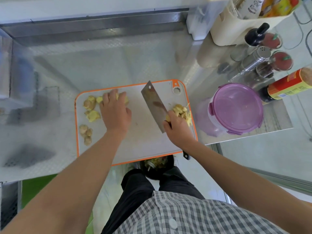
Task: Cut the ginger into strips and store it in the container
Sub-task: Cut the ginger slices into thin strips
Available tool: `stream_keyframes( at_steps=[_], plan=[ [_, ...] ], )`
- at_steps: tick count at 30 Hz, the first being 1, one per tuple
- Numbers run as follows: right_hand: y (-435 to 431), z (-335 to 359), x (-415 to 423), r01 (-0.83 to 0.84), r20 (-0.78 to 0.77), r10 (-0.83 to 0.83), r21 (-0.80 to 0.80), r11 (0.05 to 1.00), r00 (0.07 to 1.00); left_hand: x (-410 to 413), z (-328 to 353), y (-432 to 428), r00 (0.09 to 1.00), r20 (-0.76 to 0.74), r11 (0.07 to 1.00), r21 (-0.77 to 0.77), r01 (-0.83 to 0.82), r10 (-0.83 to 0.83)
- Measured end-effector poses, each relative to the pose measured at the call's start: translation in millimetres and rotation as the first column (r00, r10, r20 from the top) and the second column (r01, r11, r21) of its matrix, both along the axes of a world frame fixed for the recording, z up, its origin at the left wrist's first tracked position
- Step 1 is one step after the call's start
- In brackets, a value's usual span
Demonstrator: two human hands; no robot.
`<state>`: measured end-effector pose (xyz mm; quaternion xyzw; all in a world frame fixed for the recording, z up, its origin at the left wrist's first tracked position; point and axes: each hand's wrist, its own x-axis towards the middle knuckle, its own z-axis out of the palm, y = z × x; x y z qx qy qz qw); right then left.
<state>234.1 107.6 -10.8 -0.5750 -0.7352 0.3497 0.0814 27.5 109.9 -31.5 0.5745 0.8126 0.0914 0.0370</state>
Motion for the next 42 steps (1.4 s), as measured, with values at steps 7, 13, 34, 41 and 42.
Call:
stream_keyframes(
  at_steps=[7, 13, 34, 41, 42],
  plan=[
    [11.6, -7.5, 0.0, 0.056, -0.018, -0.058, -0.095, 0.994, 0.998, -29.6, 0.7, 36.3, 0.926, -0.192, 0.935, -0.216, 0.282, -0.324],
    [13.7, -11.5, -0.4, 0.073, -0.039, -0.077, -0.104, 0.992, 0.996, -31.2, -0.2, 44.3, 0.905, -0.156, 0.911, -0.188, 0.366, -0.396],
    [9.3, -2.2, -23.7, 0.016, -0.035, -0.023, -0.186, 0.982, 0.999, -0.4, -7.2, -31.1, 0.917, 0.383, 0.956, -0.214, 0.201, -0.107],
    [7.0, -1.5, -34.3, 0.043, -0.042, -0.050, -0.148, 0.988, 0.998, -9.1, -6.8, -38.3, 0.919, 0.378, 0.972, -0.154, 0.179, -0.109],
    [7.0, -1.0, -35.1, 0.032, -0.034, -0.037, -0.143, 0.989, 0.999, -8.1, -6.5, -38.5, 0.916, 0.386, 0.972, -0.154, 0.177, -0.106]
  ],
)
